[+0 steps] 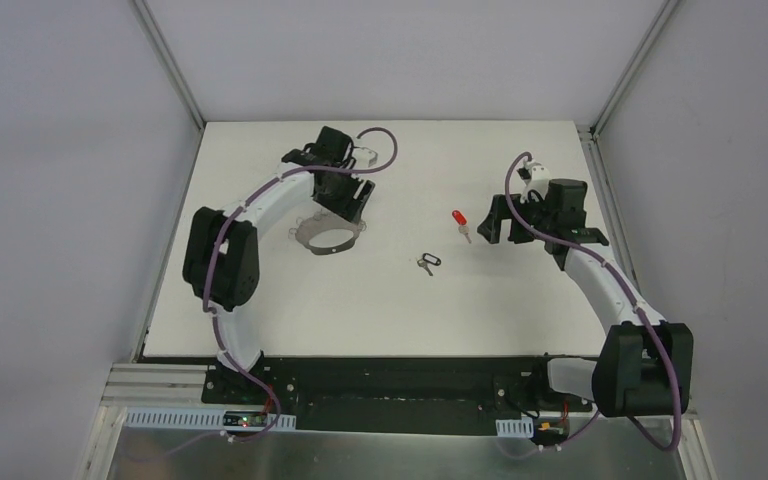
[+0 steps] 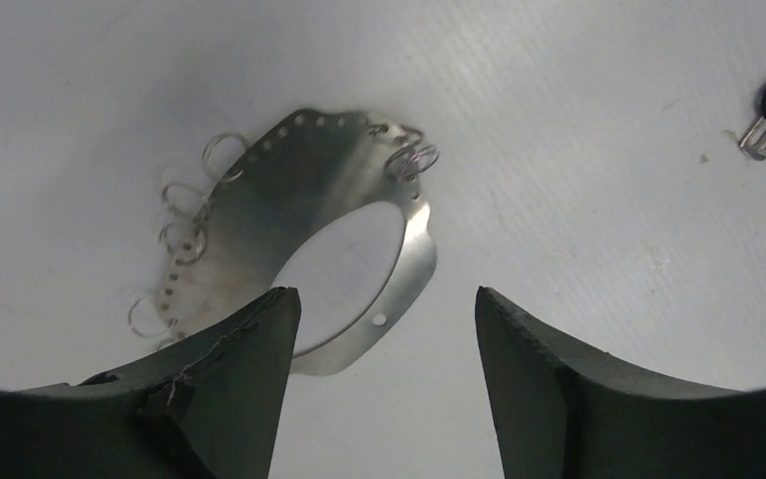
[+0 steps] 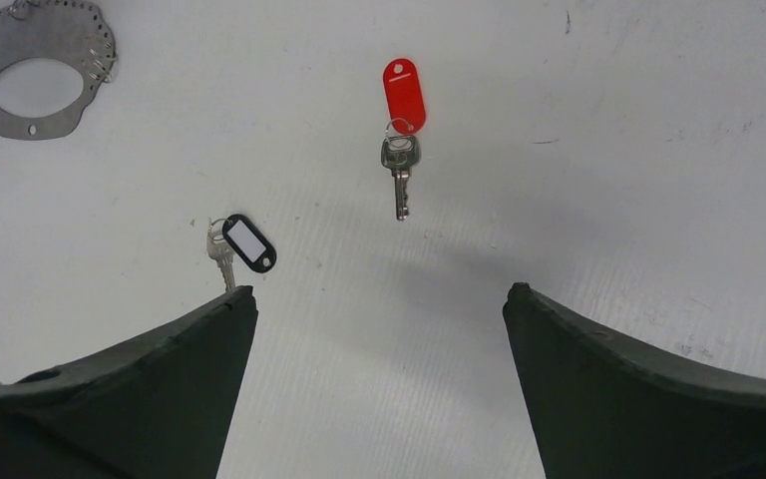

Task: Put the keys on the keyring

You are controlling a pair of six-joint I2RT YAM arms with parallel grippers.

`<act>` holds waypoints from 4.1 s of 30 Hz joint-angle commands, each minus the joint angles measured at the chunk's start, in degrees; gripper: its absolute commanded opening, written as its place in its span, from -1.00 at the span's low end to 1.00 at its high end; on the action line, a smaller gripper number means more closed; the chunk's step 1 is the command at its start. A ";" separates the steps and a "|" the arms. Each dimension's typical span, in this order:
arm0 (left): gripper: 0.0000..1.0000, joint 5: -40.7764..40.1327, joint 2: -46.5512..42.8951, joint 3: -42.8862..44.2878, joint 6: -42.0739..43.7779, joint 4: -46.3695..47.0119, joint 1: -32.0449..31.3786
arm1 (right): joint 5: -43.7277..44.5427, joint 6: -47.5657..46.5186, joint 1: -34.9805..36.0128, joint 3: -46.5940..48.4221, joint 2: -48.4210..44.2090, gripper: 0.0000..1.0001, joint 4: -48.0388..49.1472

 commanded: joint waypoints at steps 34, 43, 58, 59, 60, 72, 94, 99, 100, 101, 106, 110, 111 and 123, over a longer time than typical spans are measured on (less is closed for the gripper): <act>-0.05 -4.25 2.24 4.82 -3.89 -18.59 12.44 | -5.07 -1.40 -3.91 -0.19 1.53 0.97 -0.26; -0.13 -6.76 5.29 3.47 -0.34 -19.90 14.19 | -5.89 -1.49 -3.92 -0.05 2.11 0.97 -0.58; -0.23 -6.06 13.66 10.43 0.13 -20.81 14.86 | -6.59 -1.01 -4.80 -0.26 2.33 0.97 -0.65; -0.23 -5.93 13.92 10.78 -0.03 -20.80 14.93 | -6.80 -0.93 -5.08 -0.30 2.50 0.97 -0.69; -0.23 -5.96 14.05 11.05 -0.05 -20.81 14.95 | -6.98 -0.84 -5.15 -0.27 2.66 0.97 -0.69; -0.24 1.26 10.32 9.22 -2.42 -17.63 14.23 | -8.19 -0.35 -5.24 0.63 5.76 0.97 -0.78; 0.00 1.60 19.93 24.23 0.97 -16.94 -2.87 | -8.64 -1.05 -5.68 0.57 3.99 0.97 -1.34; 0.01 1.55 22.07 25.20 -2.05 -17.00 -2.98 | -8.69 -1.13 -5.91 0.48 3.61 0.97 -1.35; 0.01 1.75 22.32 25.01 -2.43 -16.83 -2.98 | -8.81 -1.10 -5.94 0.48 3.60 0.97 -1.40; 0.01 1.89 22.36 24.61 -2.75 -16.45 -2.98 | -8.88 -1.06 -5.94 0.48 3.63 0.97 -1.38; 0.00 2.73 22.59 22.99 -3.31 -14.87 -3.07 | -9.16 -1.05 -6.03 0.48 3.92 0.97 -1.44; -0.06 4.22 22.93 22.48 -3.35 -13.99 -3.07 | -9.15 -1.09 -6.03 0.50 4.23 0.97 -1.56; -0.07 4.45 22.88 22.39 -3.36 -13.73 -3.14 | -9.14 -1.13 -6.03 0.55 4.26 0.97 -1.57; -0.14 4.92 23.65 22.30 -3.31 -13.14 -3.84 | -9.34 -1.16 -6.12 0.53 4.23 0.97 -1.75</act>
